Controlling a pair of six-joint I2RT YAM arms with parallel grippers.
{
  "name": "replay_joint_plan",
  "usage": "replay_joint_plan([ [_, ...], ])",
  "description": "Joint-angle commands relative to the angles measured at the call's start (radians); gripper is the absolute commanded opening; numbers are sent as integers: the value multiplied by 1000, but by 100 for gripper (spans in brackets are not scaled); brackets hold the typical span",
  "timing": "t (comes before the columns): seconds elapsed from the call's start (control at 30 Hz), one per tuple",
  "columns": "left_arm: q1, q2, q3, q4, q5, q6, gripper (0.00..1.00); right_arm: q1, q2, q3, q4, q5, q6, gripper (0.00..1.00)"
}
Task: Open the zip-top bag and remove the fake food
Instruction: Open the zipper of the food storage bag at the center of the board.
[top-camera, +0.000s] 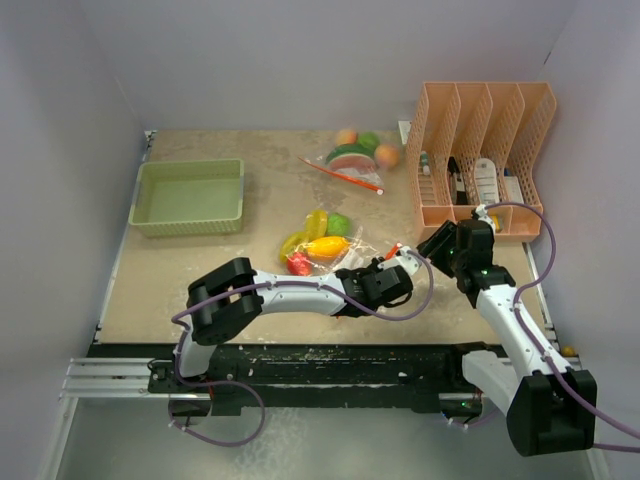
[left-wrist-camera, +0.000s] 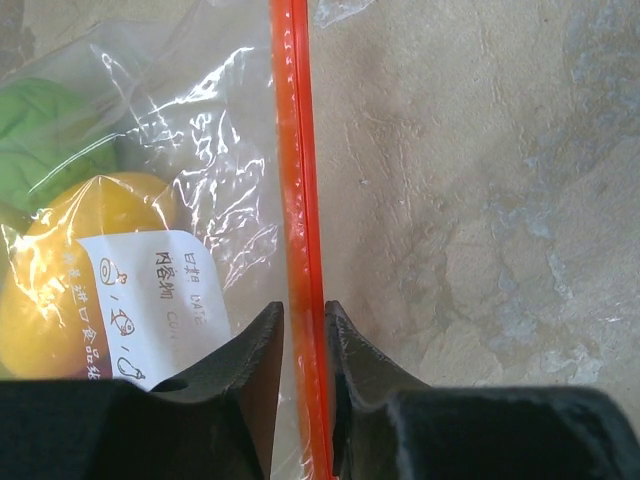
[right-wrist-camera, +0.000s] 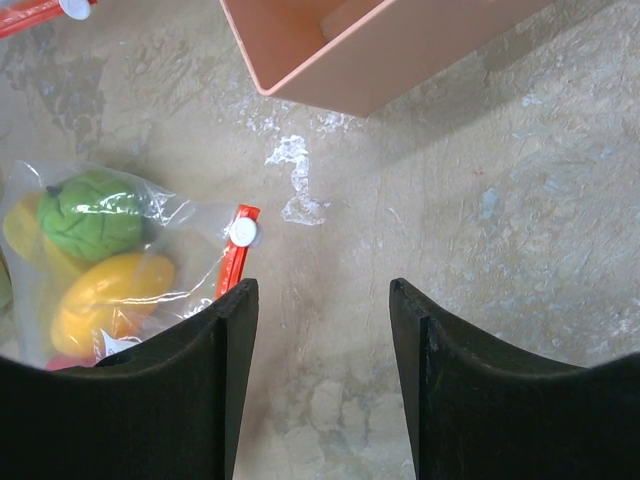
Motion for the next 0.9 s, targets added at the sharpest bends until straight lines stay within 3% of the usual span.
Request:
replay_joint_plan([
  [0.0,6,-22,24,-10,-23,-18,24,-3,2,18,34,-25,-10,57],
  [0.1,7,-60,9,-3,-22,-21,19,-3,8,15,43,-36,-6,57],
  [0.27,20,-121,-20,10,-4,-39,0,-3,0,3,58,-67,-2,56],
  [0.67,44,-176,-36,19,3,-60,0,-3,-48,-22,163,-355,-50,46],
  [0.77,52,-198,-28,33,27,-74,0,-3,-50,-46,225,-447,-63,35],
  [0.87,65,-221,-20,55,60,-92,0,-3,-14,-93,397,-580,-29,29],
])
